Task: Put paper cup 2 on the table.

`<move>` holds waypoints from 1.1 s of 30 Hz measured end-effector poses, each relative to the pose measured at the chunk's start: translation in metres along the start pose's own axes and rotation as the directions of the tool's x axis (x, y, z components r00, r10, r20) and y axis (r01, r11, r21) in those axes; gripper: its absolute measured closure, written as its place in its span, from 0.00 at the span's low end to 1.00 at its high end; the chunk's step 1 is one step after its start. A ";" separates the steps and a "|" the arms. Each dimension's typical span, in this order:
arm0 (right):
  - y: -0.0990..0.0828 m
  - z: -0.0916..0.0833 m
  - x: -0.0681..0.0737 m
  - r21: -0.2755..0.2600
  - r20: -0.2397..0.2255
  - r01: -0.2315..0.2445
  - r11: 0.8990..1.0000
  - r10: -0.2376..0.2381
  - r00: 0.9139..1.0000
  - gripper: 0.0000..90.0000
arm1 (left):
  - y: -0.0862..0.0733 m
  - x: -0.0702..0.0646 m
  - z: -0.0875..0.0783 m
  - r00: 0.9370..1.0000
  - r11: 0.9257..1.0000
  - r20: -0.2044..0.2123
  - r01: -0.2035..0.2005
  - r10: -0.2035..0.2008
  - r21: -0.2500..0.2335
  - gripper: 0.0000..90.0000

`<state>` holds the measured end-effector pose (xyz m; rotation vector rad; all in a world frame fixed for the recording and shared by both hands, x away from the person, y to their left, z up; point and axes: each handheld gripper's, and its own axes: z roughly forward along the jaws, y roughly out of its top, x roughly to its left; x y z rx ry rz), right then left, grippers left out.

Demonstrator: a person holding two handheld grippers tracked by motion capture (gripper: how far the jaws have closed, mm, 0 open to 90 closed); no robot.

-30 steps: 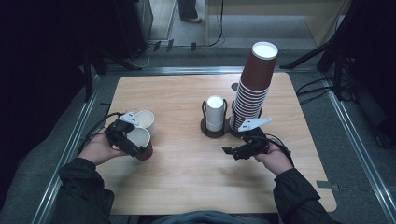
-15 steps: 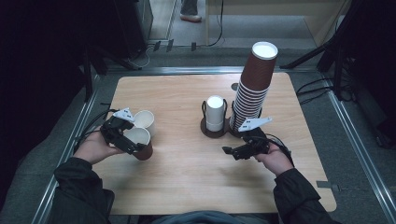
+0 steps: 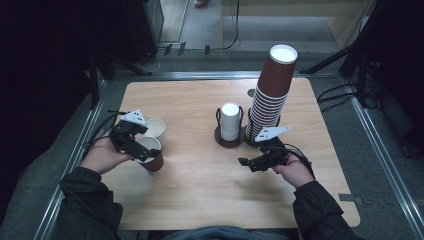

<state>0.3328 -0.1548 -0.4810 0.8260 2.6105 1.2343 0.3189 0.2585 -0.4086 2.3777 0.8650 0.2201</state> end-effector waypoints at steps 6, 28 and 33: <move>0.000 0.000 -0.001 -0.003 0.003 -0.001 1.000 0.001 1.000 0.20 | 0.008 -0.005 0.005 0.999 0.999 0.031 0.018 -0.017 -0.037 0.00; -0.001 -0.003 0.003 -0.011 0.006 0.006 1.000 -0.005 1.000 0.20 | 0.043 -0.051 0.047 0.998 0.999 0.033 -0.045 0.045 -0.016 0.00; -0.002 -0.004 0.004 -0.012 0.008 0.010 1.000 -0.009 1.000 0.20 | 0.051 -0.063 0.061 0.998 0.998 0.028 -0.055 0.056 -0.013 0.00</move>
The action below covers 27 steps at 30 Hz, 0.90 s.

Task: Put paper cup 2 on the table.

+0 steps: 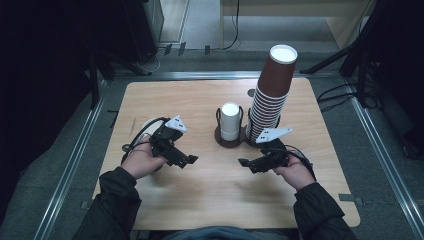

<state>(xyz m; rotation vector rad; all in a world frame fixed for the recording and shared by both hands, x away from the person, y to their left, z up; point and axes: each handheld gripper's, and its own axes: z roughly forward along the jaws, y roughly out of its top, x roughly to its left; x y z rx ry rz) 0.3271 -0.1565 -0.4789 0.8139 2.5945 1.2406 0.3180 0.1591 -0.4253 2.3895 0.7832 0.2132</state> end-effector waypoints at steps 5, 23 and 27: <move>-0.001 -0.002 0.001 0.001 0.005 0.000 1.000 0.000 1.000 0.20 | 0.007 -0.012 0.012 0.999 0.999 -0.027 -0.037 0.036 -0.030 0.00; -0.008 -0.008 0.003 0.004 0.020 0.015 1.000 -0.015 1.000 0.20 | 0.019 -0.036 0.048 0.998 0.999 0.054 -0.029 0.031 -0.045 0.00; -0.008 -0.008 0.004 0.009 0.016 0.032 0.999 -0.032 0.999 0.20 | 0.019 -0.034 0.054 0.999 0.996 0.052 0.013 -0.009 -0.085 0.00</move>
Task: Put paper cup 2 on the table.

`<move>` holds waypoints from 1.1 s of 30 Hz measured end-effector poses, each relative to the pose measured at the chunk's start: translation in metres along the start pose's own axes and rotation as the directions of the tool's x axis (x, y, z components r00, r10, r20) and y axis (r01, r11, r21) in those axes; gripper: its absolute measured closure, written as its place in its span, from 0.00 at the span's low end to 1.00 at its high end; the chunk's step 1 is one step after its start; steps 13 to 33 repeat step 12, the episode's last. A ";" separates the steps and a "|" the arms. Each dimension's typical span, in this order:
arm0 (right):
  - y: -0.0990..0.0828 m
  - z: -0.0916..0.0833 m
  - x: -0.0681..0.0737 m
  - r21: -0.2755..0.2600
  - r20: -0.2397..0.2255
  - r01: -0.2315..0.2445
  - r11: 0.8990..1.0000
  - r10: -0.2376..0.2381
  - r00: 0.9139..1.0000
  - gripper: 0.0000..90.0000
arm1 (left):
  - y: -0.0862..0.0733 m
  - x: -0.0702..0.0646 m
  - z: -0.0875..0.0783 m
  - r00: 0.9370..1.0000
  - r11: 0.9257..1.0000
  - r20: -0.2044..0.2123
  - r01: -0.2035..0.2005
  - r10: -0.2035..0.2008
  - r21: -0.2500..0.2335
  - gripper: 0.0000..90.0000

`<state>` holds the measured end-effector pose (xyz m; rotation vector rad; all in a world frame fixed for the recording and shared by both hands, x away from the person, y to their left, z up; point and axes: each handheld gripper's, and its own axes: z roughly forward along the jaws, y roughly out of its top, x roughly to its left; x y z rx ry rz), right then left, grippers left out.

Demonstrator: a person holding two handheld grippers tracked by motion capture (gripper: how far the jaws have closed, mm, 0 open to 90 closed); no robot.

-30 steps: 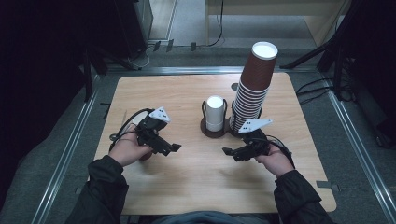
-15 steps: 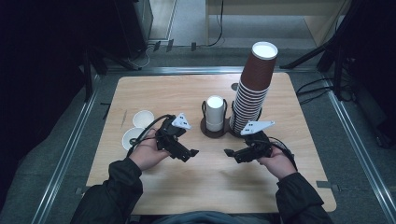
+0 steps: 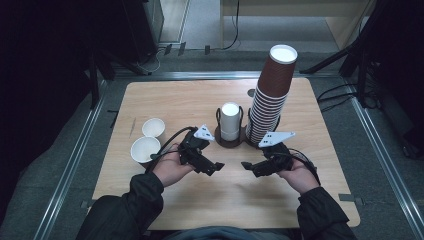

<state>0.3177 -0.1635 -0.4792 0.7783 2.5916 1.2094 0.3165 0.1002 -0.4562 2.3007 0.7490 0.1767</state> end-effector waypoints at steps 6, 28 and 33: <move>0.000 0.003 0.002 0.013 -0.012 0.028 1.000 -0.028 1.000 0.20 | -0.003 -0.003 0.013 1.000 0.999 -0.025 -0.010 0.011 0.032 0.00; 0.000 0.004 0.000 0.014 -0.014 0.044 0.999 -0.043 0.999 0.20 | -0.006 -0.004 0.017 1.000 0.999 -0.018 -0.022 0.023 0.037 0.00; 0.000 0.004 0.000 0.014 -0.014 0.044 0.999 -0.043 0.999 0.20 | -0.006 -0.004 0.017 1.000 0.999 -0.018 -0.022 0.023 0.037 0.00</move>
